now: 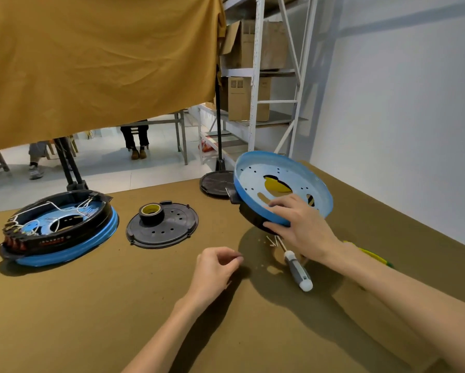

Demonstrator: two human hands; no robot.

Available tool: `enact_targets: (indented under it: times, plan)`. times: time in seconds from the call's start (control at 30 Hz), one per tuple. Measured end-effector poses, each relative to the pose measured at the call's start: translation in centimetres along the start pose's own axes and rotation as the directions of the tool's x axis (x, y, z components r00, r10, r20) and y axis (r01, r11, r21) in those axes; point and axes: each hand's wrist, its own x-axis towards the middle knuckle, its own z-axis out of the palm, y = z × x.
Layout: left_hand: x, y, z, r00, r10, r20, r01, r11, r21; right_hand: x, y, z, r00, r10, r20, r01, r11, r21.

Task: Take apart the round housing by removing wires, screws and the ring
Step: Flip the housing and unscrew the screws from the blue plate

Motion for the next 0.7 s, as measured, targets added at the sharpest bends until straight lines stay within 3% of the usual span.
enact_targets:
  times: [0.13, 0.27, 0.4, 0.5, 0.57, 0.63, 0.7]
  plan:
    - [2.9, 0.9, 3.0, 0.999, 0.031, -0.03, -0.024, 0.977, 0.212, -0.9, 1.9, -0.8, 0.987, 0.159, 0.0, -0.159, 0.986, 0.049]
    - [4.7, 1.6, 5.1, 1.0, -0.017, -0.01, 0.019, 0.974, 0.225, -1.5, 2.6, -0.7, 0.98, 0.193, 0.042, -0.194, 0.98, 0.042]
    - [4.9, 1.2, 4.5, 0.999, -0.031, -0.044, 0.03, 0.999, -0.016, -1.9, 2.6, -0.3, 0.982, 0.185, 0.04, -0.187, 0.982, 0.037]
    - [4.3, 1.5, 2.4, 0.983, -0.152, -0.104, 0.121, 0.959, -0.256, -1.8, 1.9, -0.1, 0.991, 0.132, 0.023, -0.132, 0.991, 0.001]
    - [3.5, 1.9, 0.9, 0.97, -0.244, 0.02, 0.22, 0.832, -0.509, -1.8, 0.8, 0.3, 0.997, 0.068, 0.031, -0.067, 0.997, -0.031]
    - [2.3, 2.3, -0.6, 0.95, -0.237, 0.203, 0.307, 0.581, -0.754, -1.9, -0.5, 1.2, 0.998, -0.019, 0.063, 0.023, 0.997, -0.071]
    - [0.9, 2.4, -1.9, 0.942, -0.205, 0.265, 0.332, 0.463, -0.822, -1.9, -2.0, 2.2, 0.991, -0.093, 0.096, 0.102, 0.99, -0.102]
